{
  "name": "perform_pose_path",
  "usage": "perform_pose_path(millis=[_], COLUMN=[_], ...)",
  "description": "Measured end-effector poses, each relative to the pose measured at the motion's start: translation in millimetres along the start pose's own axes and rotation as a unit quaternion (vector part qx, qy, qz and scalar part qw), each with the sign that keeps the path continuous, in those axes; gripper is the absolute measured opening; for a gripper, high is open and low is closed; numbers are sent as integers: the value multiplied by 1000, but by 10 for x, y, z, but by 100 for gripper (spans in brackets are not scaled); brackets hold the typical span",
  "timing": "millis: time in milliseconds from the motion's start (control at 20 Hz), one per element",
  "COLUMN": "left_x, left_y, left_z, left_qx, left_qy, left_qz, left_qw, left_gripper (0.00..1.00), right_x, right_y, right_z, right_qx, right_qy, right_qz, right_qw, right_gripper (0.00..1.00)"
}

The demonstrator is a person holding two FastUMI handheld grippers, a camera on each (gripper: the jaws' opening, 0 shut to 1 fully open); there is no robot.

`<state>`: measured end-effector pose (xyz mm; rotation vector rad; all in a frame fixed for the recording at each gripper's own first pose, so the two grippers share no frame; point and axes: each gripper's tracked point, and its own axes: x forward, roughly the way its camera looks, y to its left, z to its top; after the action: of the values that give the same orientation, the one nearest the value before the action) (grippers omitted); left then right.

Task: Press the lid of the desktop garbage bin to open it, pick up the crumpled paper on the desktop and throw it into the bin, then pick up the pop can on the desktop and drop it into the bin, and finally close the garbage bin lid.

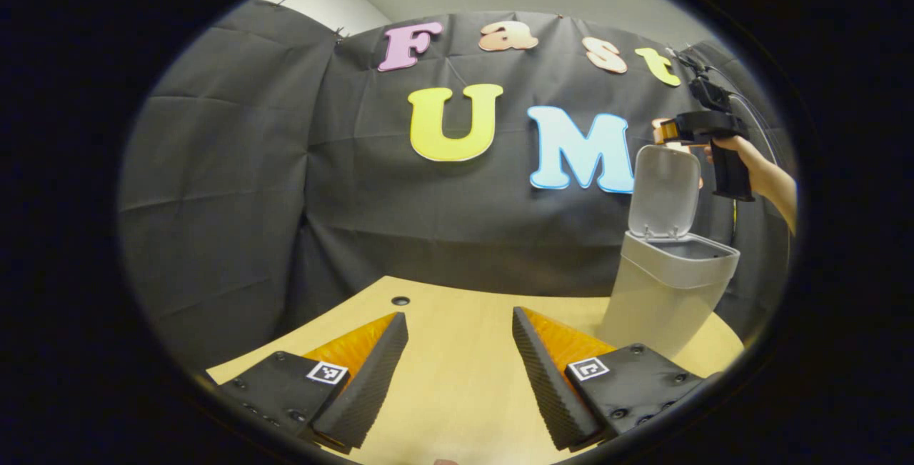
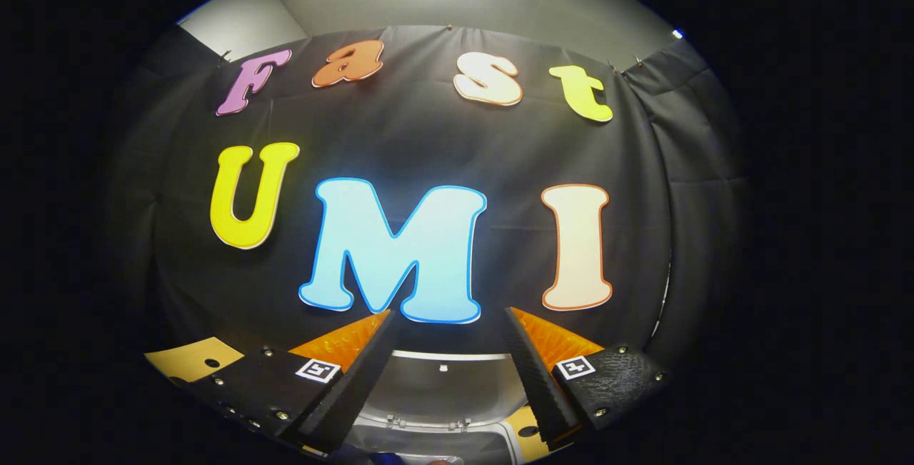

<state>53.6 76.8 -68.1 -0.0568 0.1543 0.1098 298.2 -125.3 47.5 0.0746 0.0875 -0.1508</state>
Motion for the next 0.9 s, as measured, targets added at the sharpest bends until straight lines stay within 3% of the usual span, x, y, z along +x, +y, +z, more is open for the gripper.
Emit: perform_pose_path(millis=[550,900], left_x=[16,-124], left_y=[-144,-356], left_z=[60,12], left_qx=[12,12], left_qy=[-3,-5], left_qz=[-7,-41], left_qw=[1000,999], left_gripper=[97,96], right_x=[-78,-787], right_y=[-2,24], right_z=[-110,-432], right_qx=[58,58], right_qy=[26,21], right_qz=[34,30], right_qw=[997,998], right_gripper=[95,95])
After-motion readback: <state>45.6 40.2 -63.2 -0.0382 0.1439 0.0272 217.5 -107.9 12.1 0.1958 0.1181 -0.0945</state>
